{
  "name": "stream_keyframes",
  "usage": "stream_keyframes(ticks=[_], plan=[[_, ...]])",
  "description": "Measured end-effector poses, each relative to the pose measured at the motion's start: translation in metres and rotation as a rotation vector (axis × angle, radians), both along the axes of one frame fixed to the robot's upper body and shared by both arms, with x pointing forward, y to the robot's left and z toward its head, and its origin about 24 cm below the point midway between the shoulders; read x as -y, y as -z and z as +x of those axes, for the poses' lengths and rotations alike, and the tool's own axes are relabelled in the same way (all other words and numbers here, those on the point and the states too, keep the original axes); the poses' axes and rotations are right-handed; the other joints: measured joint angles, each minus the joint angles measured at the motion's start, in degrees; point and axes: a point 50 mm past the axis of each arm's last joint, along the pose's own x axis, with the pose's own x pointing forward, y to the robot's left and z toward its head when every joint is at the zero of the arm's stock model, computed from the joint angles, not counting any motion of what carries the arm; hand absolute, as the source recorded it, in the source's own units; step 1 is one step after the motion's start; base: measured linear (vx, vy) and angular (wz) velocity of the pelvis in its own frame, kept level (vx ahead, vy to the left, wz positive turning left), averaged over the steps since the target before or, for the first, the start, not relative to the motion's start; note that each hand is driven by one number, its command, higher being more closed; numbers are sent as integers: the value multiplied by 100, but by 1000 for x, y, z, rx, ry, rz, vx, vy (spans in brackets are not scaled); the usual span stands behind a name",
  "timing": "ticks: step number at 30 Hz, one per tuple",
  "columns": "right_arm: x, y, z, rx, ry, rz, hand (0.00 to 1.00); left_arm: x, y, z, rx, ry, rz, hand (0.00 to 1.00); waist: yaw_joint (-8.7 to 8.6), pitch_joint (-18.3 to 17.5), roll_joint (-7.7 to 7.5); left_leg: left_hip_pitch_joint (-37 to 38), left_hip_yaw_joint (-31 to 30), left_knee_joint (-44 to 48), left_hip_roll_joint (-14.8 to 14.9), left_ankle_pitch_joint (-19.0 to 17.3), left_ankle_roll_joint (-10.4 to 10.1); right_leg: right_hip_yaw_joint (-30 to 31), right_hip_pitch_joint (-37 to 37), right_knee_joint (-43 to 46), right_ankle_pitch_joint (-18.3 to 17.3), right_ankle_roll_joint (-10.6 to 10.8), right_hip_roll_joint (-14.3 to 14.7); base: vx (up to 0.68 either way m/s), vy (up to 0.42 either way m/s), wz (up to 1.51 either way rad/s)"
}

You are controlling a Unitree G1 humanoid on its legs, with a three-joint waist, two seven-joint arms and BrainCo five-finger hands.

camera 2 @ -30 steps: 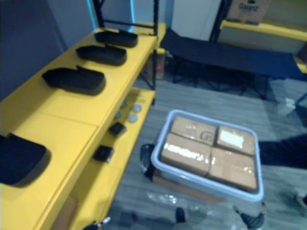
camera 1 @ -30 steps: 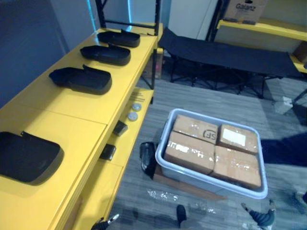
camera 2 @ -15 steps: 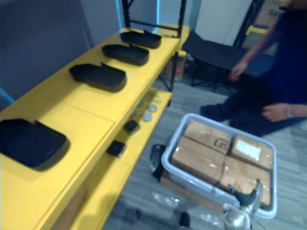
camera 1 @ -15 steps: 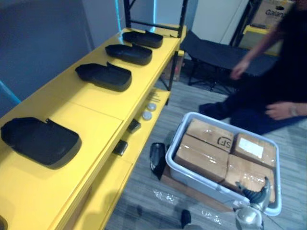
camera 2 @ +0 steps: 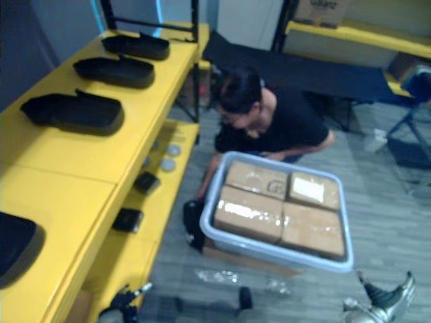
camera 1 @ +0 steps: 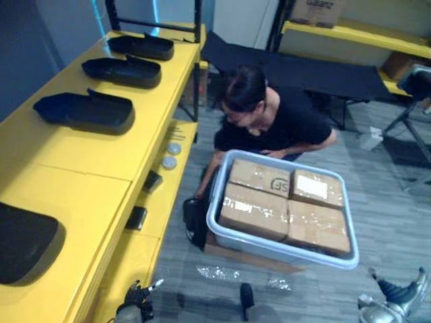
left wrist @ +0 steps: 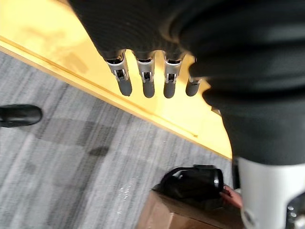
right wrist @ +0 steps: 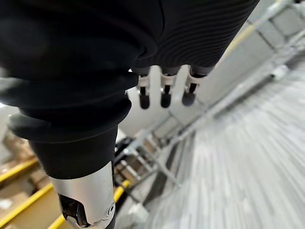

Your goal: Walk over and take plastic housings, then place them on the shelf

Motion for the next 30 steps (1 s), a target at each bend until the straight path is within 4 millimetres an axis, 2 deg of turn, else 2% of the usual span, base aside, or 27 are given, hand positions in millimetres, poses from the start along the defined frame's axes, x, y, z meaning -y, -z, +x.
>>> stream_keyframes(ticks=[5,7,10,13,16,18,20,23,24,25,26,27,28,29,30], plan=[[-13,14,-4,-5,0,100,0,-3,6,-20,-76,-51,-19,0,34,4,15,30,1,-2,-6,0,0,23,8,0,14,-8,2,-12,-1,-2],[-18,18,-5,10,14,133,0,-8,10,-44,-134,-116,-33,0,47,11,24,79,3,-9,-16,-1,0,49,20,-2,-31,-68,0,-49,1,-7],[-21,19,-4,17,5,152,0,-7,14,-62,-171,-128,-55,0,83,33,57,79,-14,-11,9,-1,0,-110,10,-2,-54,-61,-15,-38,-4,1],[-23,19,-2,42,-8,167,0,-4,15,-66,-168,-130,-76,0,190,118,126,54,-22,-5,20,-1,-1,-122,-11,-1,-54,-60,-10,-11,-3,1],[-28,15,10,86,-26,171,0,-5,13,-60,-132,-123,-69,0,208,245,120,-180,-72,11,21,-3,-4,-212,-214,0,-40,-78,-32,-55,-10,2],[-35,2,40,191,-81,161,0,-8,8,-43,-48,-113,-47,0,257,577,54,-473,-57,146,42,-17,-25,-230,-499,1,3,-130,-22,-68,-40,-20],[-40,-11,59,271,-132,141,0,-7,4,-27,18,-125,-48,0,359,827,-18,-651,-72,249,67,-37,-57,-199,-690,1,184,-167,10,-57,-78,-19],[-47,-29,84,378,-219,108,0,-2,-3,-2,125,-109,-53,0,448,1124,-44,-875,-315,522,137,-55,-85,-75,-811,47,298,-190,113,17,-99,-17],[-48,-30,86,385,-228,104,0,-1,-4,2,138,-101,-51,0,458,1155,-42,-896,-364,583,138,-56,-86,-70,-805,56,299,-190,118,52,-77,-23],[-56,-35,93,409,-289,92,0,0,-11,15,203,-73,-37,0,516,1249,-88,-1138,-650,1066,105,-58,-88,17,-795,58,337,-202,101,56,4,-21],[-61,-38,98,423,-331,86,0,0,-13,19,232,-66,-27,0,524,1274,-130,-1331,-851,1464,79,-127,-64,78,-792,59,339,-205,40,65,52,-26],[-62,-42,101,442,-349,74,0,1,-14,21,245,-63,-31,0,533,1296,-128,-1402,-1071,1585,57,-372,12,92,-789,60,341,-202,47,42,120,-18],[-62,-48,107,474,-361,59,0,4,-16,26,264,-52,-39,0,523,1343,-34,-1418,-1356,1303,-31,-568,185,91,-791,60,369,-160,105,9,116,-24],[-64,-53,112,500,-379,50,0,4,-18,30,276,-31,-32,0,576,1430,-17,-1287,-1394,1175,-44,-734,163,125,-805,60,416,-110,179,-16,107,-16],[-66,-54,112,510,-391,45,0,2,-20,33,282,-18,-23,0,611,1491,-66,-1297,-1409,1194,-83,-752,166,102,-806,61,444,-128,152,-32,77,-15]])
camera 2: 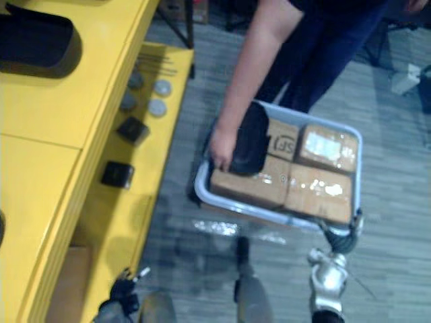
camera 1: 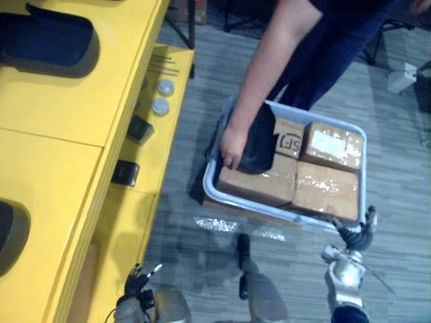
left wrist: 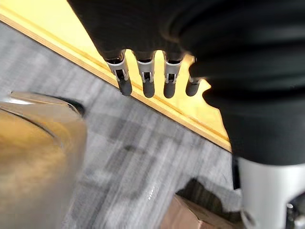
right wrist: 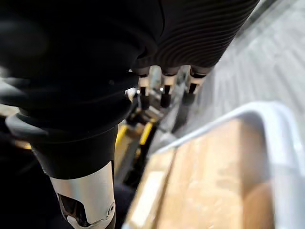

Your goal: Walk over and take plastic housings, then place them on the shelf

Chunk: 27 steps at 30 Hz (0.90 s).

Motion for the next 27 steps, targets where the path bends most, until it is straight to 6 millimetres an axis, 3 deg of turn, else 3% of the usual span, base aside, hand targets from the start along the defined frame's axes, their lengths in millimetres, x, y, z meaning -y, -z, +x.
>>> stream_keyframes(ticks=[2,3,7,12,17,19,27], plan=[[-3,-5,-1,27,-26,-22,0,-6,-3,3,5,0,23,0,228,86,-114,-109,-22,212,-74,1,1,-198,9,0,20,-38,-62,-5,30,2],[-4,-12,1,59,-31,-33,0,-11,-3,0,-13,-7,37,0,252,89,-110,-217,-68,342,-70,1,0,-273,10,-1,18,-39,-79,31,5,16],[1,-44,15,189,-45,-89,0,-14,-6,6,-8,-13,67,0,211,331,98,-457,-348,311,-81,39,-25,-675,16,-1,1,-63,-172,20,-4,46],[-2,-64,35,255,-26,-87,0,-9,-5,8,-7,2,62,0,253,513,85,-549,-368,-99,-227,372,-37,-894,-65,-1,1,-63,-381,-22,-24,33],[9,-80,69,216,27,-58,0,2,-3,10,-9,35,42,0,432,570,135,-932,-534,-101,-270,443,-55,-1026,-330,1,24,-58,-428,-43,-25,17],[18,-88,80,199,61,-41,0,8,-2,12,-6,48,30,0,464,626,233,-1069,-648,-64,-290,453,-44,-1147,-368,2,29,-57,-453,-44,-12,23],[28,-115,108,205,97,78,0,17,-3,22,19,49,-4,0,679,732,419,-1594,-810,210,-301,454,-44,-1269,-754,136,81,-109,-462,-43,-8,10]])
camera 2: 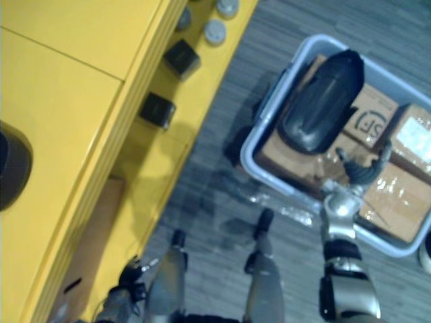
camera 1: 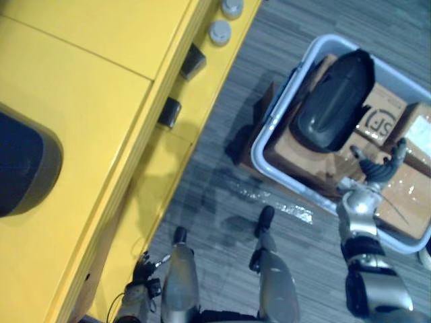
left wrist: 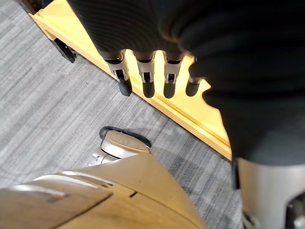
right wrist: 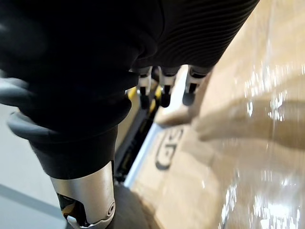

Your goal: Walk over and take plastic housings, then place them on the shelf

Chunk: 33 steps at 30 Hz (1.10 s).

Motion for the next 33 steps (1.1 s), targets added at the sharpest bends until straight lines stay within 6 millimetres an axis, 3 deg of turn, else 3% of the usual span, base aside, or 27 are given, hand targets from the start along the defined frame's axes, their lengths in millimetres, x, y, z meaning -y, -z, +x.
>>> stream_keyframes(ticks=[5,10,16,24,33], plan=[[0,-16,9,19,-5,15,0,8,-4,10,41,-8,-37,0,149,12,24,-283,-26,171,-9,6,-7,-11,-344,315,-46,-49,-43,-47,5,2],[0,-31,11,68,34,9,0,11,-6,15,69,0,-45,0,183,35,68,-483,-99,196,-37,71,-6,-60,-575,616,-164,-46,-115,-72,-8,11],[-5,-58,7,194,130,-55,0,11,-7,16,83,-14,-70,0,167,36,71,-642,-125,190,-31,148,-39,-85,-759,744,-161,-54,-136,-74,-20,4],[-14,-81,-2,325,252,-110,0,12,-8,17,94,-12,-77,0,157,33,68,-704,-93,190,-32,177,-51,-33,-868,795,-136,-84,-140,-17,-3,-1],[-16,-69,-6,332,250,-5,0,13,-11,21,118,-29,-105,0,116,32,66,-713,-64,196,-32,218,-67,-11,-894,795,-110,-117,-139,0,0,0]])
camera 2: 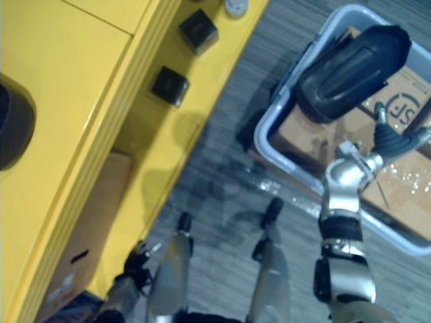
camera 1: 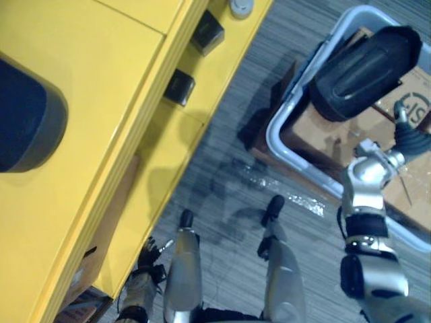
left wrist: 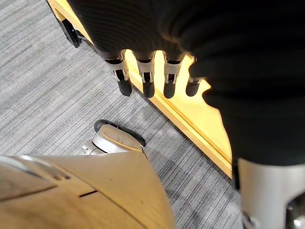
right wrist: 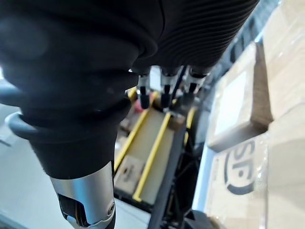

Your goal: Walk over and take plastic housings, then place them on the shelf

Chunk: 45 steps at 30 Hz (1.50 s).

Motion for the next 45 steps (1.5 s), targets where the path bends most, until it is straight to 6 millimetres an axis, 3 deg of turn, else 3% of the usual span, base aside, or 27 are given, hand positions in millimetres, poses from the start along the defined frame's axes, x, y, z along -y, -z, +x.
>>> stream_keyframes(ticks=[7,16,21,29,36,42,45], plan=[[-11,28,11,-32,-177,193,0,1,0,0,-2,0,-7,0,29,-11,2,-45,0,-1,-1,20,0,-6,-42,2,21,-22,-7,-24,-3,0],[-19,10,25,33,-263,241,0,3,1,0,10,8,-45,0,25,-65,41,-212,-70,-2,-98,151,10,-120,-146,114,25,-25,-149,-16,4,9],[-24,-1,26,68,-216,211,0,7,3,-2,3,3,-65,0,67,-228,56,-310,-100,-1,-124,226,8,-200,-167,151,24,-26,-209,-35,1,14],[-28,-30,6,217,45,73,0,14,4,-1,10,19,-86,0,29,-507,60,-304,-91,-2,-154,234,13,-183,-167,154,24,-26,-238,-9,1,1],[-26,-24,7,177,58,110,0,18,2,2,25,37,-105,0,29,-513,60,-307,-92,-3,-154,234,13,-181,-168,150,31,-21,-239,0,0,0],[-23,-3,19,29,6,186,0,27,1,6,39,40,-140,0,34,-513,60,-316,-94,-8,-155,234,13,-196,-171,141,31,-21,-242,0,0,0],[-20,-5,22,-5,-2,224,0,27,1,7,39,42,-140,0,32,-513,60,-329,-96,-5,-157,233,13,-200,-167,102,45,-14,-236,0,0,0]])
